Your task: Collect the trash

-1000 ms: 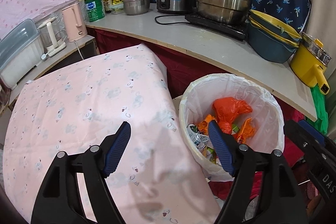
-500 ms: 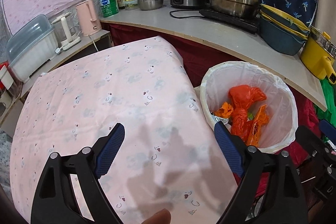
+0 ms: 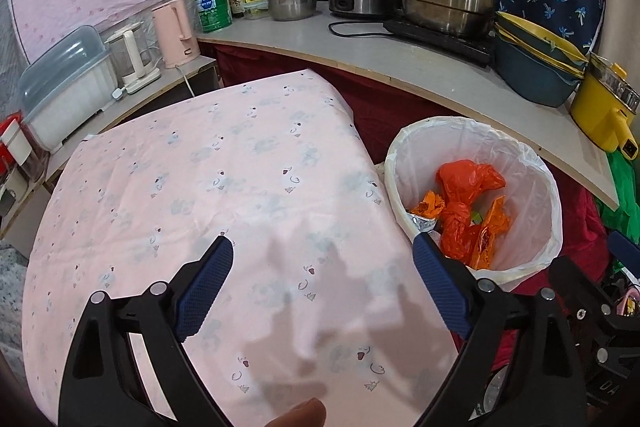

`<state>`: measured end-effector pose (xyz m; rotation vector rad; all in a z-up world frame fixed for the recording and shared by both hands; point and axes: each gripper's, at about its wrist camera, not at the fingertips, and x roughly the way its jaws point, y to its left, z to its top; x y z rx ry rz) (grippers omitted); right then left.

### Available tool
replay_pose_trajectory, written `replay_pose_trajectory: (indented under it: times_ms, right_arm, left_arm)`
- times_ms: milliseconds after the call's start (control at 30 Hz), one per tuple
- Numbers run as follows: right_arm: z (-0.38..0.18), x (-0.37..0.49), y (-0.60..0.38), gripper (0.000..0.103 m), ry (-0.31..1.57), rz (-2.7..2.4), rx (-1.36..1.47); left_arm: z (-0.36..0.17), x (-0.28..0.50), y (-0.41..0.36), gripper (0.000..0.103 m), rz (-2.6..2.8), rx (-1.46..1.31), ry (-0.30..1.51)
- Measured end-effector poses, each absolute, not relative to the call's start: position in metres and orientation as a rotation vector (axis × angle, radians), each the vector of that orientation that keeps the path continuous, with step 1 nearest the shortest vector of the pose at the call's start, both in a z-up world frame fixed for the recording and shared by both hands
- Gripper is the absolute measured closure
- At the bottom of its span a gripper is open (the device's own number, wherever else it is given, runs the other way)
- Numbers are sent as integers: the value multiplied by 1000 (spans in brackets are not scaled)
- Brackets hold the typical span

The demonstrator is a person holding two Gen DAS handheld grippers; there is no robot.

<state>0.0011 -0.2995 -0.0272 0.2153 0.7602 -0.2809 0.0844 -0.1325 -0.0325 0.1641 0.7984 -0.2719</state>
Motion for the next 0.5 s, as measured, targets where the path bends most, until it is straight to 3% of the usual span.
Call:
replay_pose_trajectory:
  times_ms: [500]
  right_arm:
    - [-22, -14, -285, 6, 744, -288, 147]
  left_arm:
    - [-30, 65, -126, 16, -278, 168, 798]
